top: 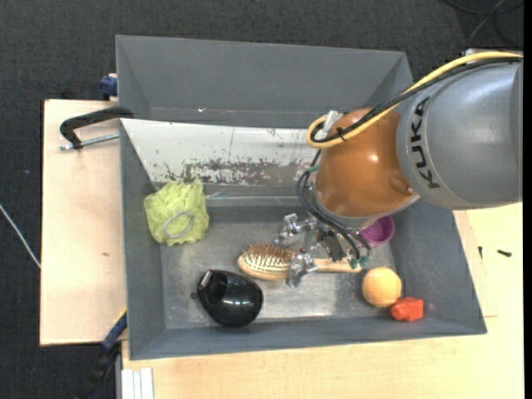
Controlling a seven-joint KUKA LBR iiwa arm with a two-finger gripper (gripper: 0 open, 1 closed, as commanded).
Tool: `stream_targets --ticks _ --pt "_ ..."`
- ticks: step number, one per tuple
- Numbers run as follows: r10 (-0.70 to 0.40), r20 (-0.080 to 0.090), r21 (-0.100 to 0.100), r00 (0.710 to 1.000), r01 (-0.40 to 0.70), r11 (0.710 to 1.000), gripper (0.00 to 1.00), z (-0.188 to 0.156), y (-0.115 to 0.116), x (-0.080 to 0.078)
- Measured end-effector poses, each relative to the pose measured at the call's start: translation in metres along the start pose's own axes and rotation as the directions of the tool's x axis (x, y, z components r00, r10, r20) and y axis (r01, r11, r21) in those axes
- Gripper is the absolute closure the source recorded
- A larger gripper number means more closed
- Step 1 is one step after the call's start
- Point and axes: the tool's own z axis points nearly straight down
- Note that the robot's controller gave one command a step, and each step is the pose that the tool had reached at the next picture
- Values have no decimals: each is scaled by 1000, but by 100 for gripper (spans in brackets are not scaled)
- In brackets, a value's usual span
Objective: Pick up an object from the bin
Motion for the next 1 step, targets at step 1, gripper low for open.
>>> stream_targets --ticks 1 --pt "0 0 0 1000 0 1000 100 -10 0 -1"
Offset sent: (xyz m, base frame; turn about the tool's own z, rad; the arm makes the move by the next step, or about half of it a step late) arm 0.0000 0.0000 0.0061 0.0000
